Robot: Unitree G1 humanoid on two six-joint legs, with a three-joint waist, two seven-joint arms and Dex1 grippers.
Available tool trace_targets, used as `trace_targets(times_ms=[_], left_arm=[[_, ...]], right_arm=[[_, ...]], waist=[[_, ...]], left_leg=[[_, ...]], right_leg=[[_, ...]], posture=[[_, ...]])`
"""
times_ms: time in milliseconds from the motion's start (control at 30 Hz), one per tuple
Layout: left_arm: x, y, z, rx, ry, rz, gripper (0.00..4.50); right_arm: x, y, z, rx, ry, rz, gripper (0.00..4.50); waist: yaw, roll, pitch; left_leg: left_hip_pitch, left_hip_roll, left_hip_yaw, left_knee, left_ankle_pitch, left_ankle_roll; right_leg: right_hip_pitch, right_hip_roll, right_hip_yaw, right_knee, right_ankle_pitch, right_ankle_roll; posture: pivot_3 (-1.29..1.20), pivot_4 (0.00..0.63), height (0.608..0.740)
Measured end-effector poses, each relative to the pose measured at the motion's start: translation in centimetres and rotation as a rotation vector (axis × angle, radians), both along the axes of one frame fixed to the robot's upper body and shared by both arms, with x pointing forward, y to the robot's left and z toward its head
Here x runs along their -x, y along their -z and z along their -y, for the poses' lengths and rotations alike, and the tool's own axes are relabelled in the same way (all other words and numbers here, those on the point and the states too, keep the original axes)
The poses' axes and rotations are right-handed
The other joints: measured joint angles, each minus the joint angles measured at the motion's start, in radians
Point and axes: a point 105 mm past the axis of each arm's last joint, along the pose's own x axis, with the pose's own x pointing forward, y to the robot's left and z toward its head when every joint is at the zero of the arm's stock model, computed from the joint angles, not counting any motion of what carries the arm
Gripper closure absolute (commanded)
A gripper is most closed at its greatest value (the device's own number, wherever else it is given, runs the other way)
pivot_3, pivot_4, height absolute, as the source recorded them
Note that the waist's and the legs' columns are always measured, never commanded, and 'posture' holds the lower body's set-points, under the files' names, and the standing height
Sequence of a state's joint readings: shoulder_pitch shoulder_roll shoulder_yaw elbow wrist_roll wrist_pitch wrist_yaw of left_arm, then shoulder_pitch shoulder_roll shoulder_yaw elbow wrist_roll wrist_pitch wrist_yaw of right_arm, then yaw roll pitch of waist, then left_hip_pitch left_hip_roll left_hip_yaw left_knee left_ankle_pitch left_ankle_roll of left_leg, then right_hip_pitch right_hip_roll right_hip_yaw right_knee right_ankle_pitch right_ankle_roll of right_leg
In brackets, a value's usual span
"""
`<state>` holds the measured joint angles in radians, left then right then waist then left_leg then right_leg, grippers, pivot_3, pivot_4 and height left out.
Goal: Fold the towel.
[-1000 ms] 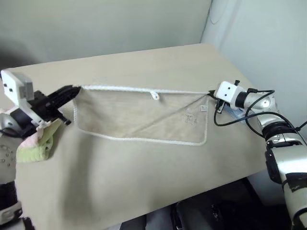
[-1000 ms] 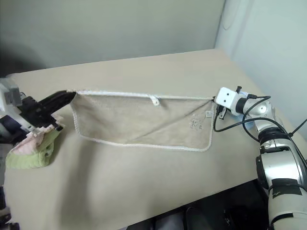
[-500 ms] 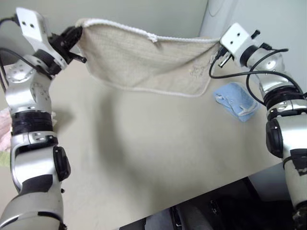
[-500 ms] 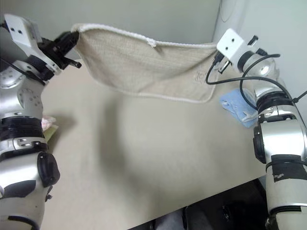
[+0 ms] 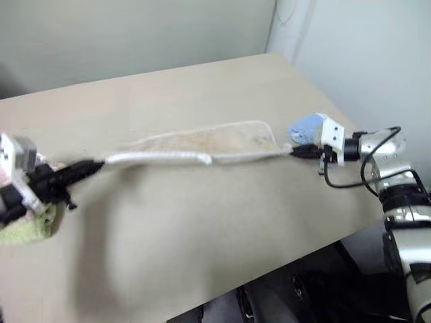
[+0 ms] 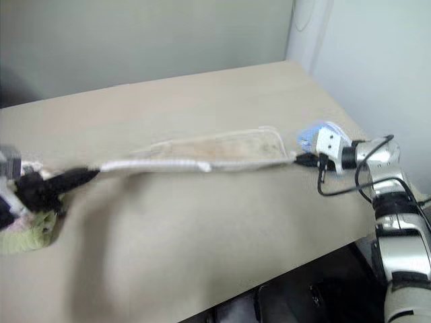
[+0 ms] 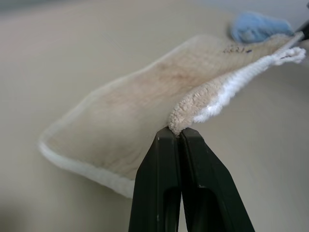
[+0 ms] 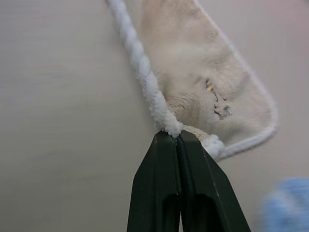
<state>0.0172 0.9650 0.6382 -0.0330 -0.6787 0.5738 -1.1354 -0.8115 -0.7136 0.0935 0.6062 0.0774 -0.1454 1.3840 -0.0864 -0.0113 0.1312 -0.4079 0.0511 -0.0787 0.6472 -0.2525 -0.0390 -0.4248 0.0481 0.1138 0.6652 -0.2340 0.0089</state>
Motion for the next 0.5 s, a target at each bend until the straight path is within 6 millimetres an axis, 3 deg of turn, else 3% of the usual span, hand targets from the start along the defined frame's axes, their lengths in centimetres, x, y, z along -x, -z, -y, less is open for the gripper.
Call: trace_targets(times_ms=[133,300,400,500], left_arm=[[1.7,1.6,-0.1,-0.030,0.011,-0.088,4.43],[2.5,2.0,0.4,-0.050,0.032,-0.123,4.43],[1.8,1.5,0.4,-0.054,0.010,-0.095,4.43],[-0.7,0.6,-0.3,-0.086,-0.070,-0.011,4.43]], right_arm=[[1.0,-0.1,-0.2,0.019,-0.032,-0.047,4.50],[2.0,-0.6,0.0,0.029,-0.068,-0.095,4.50],[1.0,-0.8,-0.5,0.009,-0.045,-0.062,4.50],[-1.4,-1.4,-1.3,0.021,0.012,0.024,4.50]], waist=[[0.009,0.000,0.000],[0.029,0.000,0.000],[0.037,0.000,0.000],[0.042,0.001,0.000]], left_leg=[[0.015,0.000,0.001,0.009,-0.002,0.006],[0.016,-0.003,0.001,0.017,-0.006,0.011],[0.016,-0.003,0.001,0.018,-0.007,0.011],[0.016,-0.003,0.001,0.017,-0.007,0.011]], right_leg=[[0.020,0.000,0.001,-0.003,0.002,-0.004],[0.024,-0.001,0.001,-0.003,-0.003,-0.012],[0.024,-0.002,0.001,-0.002,-0.001,-0.009],[0.021,-0.002,0.001,0.000,0.004,-0.002]], posture=[[0.00,0.150,0.740],[0.00,0.150,0.740],[0.00,0.150,0.740],[0.00,0.150,0.740]])
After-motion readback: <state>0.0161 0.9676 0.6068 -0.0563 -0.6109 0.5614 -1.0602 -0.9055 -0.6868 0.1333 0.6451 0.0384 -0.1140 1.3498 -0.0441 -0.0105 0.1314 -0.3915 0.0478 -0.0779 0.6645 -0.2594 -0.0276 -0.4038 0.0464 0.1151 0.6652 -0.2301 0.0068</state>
